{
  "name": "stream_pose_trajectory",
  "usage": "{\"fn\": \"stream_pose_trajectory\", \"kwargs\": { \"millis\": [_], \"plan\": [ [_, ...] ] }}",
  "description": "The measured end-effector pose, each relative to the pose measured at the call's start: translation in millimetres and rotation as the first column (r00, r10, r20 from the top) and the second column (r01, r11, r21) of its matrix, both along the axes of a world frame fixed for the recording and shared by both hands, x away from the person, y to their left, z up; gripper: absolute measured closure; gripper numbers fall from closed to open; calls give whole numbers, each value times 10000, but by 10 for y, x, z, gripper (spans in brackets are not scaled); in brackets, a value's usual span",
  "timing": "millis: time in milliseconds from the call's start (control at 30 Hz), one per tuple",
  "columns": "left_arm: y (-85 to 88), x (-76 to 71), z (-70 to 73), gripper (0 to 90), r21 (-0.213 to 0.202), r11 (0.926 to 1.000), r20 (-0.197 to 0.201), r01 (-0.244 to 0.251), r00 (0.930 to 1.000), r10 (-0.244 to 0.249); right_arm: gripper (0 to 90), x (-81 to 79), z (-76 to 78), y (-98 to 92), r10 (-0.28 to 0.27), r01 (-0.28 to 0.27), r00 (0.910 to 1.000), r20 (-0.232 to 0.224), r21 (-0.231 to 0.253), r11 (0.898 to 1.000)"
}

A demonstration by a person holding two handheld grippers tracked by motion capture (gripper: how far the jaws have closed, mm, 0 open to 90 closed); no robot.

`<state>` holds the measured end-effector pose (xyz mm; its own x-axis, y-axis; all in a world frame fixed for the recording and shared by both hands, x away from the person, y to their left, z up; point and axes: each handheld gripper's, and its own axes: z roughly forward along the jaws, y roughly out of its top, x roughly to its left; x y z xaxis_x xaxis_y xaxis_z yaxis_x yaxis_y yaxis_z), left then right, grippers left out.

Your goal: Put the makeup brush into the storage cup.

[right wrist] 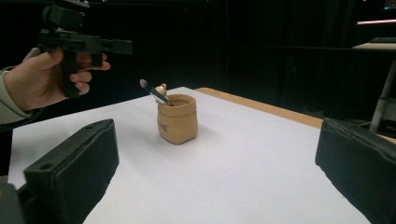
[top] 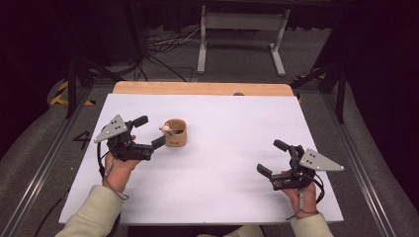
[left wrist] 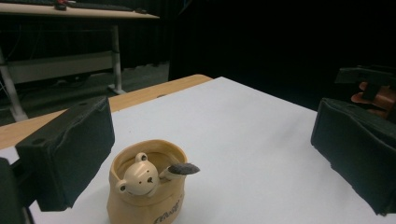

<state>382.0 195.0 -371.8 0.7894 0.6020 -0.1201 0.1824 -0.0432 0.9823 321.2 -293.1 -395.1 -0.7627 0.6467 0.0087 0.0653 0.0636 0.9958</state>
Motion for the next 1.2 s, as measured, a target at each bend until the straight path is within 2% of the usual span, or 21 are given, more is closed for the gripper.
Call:
{"fn": "stream_pose_trajectory", "kwargs": {
  "millis": [100, 300, 400, 567, 633, 700, 967, 1067, 1200],
  "plan": [
    [30, -58, 12, 4, 42, 10000, 114, 37, 9999, -37, 0, 5, -8, -34, -70, 70, 10000, -43, -51, 10000],
    [131, -229, -46, 4, 179, 9998, 66, 126, 9999, -128, 0, 10, -30, -90, -60, 59, 10000, -44, -246, 9997],
    [172, -273, -70, 3, 145, 9998, 17, 125, 9999, -125, 0, 10, -36, -88, -63, 62, 10000, -25, -334, 9994],
    [273, -388, -133, 2, 22, 9999, -123, 113, 9999, -113, 0, 23, -65, -77, -145, 139, 9999, -80, -756, 9970],
    [289, -426, -161, 1, 107, 9998, -117, 170, 9998, -169, 0, 26, -81, -87, -201, 191, 9997, -104, -822, 9964],
    [306, -469, -206, 1, 22, 9998, -191, 174, 9997, -173, 0, 24, -94, -97, -233, 225, 9997, -87, -836, 9962],
    [403, -530, -364, 1, -15, 10000, -452, -35, 9990, 34, 0, 35, -159, -117, -167, 191, 9995, 263, -958, 9952],
    [420, -552, -407, 2, 37, 10000, -423, -51, 9991, 52, 0, 35, -180, -121, -147, 180, 9993, 343, -976, 9951],
    [441, -581, -503, 2, 315, 9995, -498, -22, 9988, 38, 0, 36, -211, -127, -99, 143, 9989, 452, -986, 9950]
  ]
}}
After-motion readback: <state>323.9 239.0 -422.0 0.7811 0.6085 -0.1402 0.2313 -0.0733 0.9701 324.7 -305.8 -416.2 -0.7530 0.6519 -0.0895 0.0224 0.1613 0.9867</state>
